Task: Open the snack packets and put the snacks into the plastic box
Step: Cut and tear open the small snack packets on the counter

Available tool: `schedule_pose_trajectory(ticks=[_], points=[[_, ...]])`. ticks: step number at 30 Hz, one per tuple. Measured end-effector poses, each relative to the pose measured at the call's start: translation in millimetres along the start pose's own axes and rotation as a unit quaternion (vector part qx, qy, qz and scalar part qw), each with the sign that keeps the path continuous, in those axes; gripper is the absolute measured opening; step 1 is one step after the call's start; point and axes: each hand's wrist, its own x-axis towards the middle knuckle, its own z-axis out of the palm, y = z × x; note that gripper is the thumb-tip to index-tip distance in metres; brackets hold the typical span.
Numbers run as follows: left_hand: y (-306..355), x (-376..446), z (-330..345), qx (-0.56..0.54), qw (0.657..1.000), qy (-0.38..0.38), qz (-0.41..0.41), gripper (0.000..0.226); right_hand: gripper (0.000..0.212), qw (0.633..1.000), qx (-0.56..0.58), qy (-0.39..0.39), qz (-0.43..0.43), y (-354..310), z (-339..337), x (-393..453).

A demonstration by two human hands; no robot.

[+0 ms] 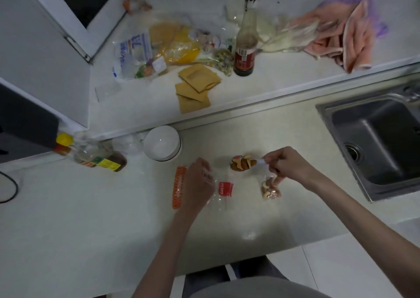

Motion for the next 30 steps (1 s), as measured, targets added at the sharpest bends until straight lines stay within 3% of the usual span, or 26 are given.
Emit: schedule_pose_trajectory(ticks=[4,10,14,18,24,30], points=[[30.7,-3.3,-11.1,0.066,0.995,0.032,0.072,0.023,0.031,0.999,-0.023,-0.004,-0.034,-45.2,-18.2,-26.1],[67.4,0.1,-30.9,-0.005,0.992,0.043,0.121,0.025,0.027,0.996,-0.051,0.009,-0.075,-90.5,-30.3,-57.2],[80.6,3.2,-48.3,0.019,0.987,0.065,0.146,0.027,0.024,0.994,-0.07,0.02,-0.084,-109.0,-26.4,-71.1],[88.7,1.9,-73.5,0.017,0.986,0.062,0.153,0.037,0.025,0.992,-0.092,0.026,-0.082,-128.8,-14.7,-84.0],[88.3,-1.9,-106.0,-0.009,0.972,0.088,0.219,0.032,0.023,0.988,-0.118,0.044,-0.086,-161.4,5.8,-101.5],[82.2,-4.8,-125.0,-0.013,0.968,0.092,0.231,0.033,0.025,0.977,-0.167,0.089,-0.101,-180.5,28.0,-116.3]])
